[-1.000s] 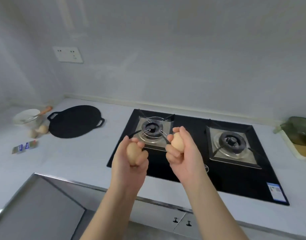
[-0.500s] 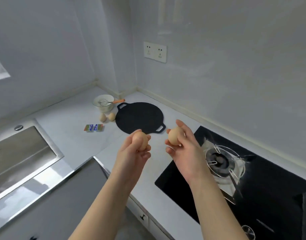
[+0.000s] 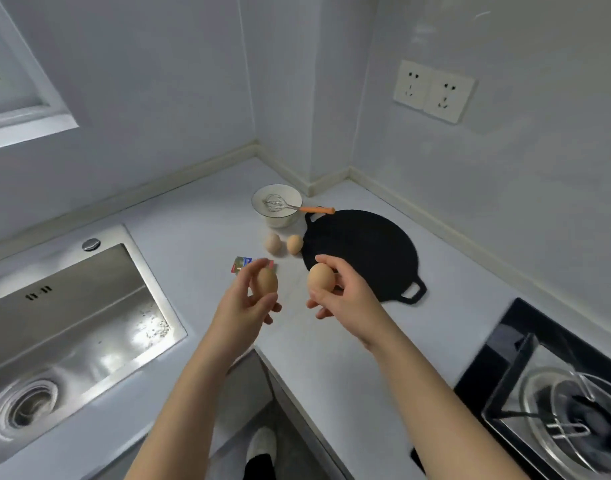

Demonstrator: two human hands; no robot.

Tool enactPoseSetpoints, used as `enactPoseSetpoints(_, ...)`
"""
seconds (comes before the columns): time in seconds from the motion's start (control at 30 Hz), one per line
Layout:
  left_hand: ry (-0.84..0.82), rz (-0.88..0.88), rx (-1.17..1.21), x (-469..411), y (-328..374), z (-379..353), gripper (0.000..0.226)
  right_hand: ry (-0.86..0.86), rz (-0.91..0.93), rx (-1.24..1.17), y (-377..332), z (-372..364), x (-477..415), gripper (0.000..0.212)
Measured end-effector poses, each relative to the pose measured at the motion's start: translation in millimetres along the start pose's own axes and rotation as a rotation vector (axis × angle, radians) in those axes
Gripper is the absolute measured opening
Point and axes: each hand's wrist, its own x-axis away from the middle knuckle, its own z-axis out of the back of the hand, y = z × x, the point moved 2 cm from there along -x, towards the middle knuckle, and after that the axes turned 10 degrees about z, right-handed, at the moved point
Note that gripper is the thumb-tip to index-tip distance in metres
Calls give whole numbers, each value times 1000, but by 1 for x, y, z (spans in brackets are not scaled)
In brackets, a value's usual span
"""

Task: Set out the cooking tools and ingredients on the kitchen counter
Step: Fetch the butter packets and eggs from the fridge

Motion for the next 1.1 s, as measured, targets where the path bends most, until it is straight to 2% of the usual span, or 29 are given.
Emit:
enactPoseSetpoints(0.1, -33, 60, -120, -64, -16, 34, 49, 9, -70, 127, 15, -37, -60, 52)
enactPoseSetpoints(0.2, -8, 74, -286, -123, -35, 64, 52, -6, -74, 363, 37, -71, -120, 50)
enactPoseSetpoints(0.47, -55, 100, -599, -246, -77, 86, 54, -184, -55, 945, 73, -129, -234, 49)
enactPoseSetpoints(0.6, -32, 87, -623, -276, -88, 83, 38, -249, -104, 1102, 82, -139, -262, 43)
enactPoseSetpoints(0.77, -33, 60, -650, -299, -95, 82, 33, -326, -145, 1227, 87, -147, -282, 44)
enactPoseSetpoints(0.93, -26, 16, -652, -306, -96, 81, 30, -331, -194, 1277, 87, -150, -291, 42)
enactPoseSetpoints(1.1, -65, 11, -656, -305, -98, 78, 46, -352, -200, 1290, 82, -150, -292, 42)
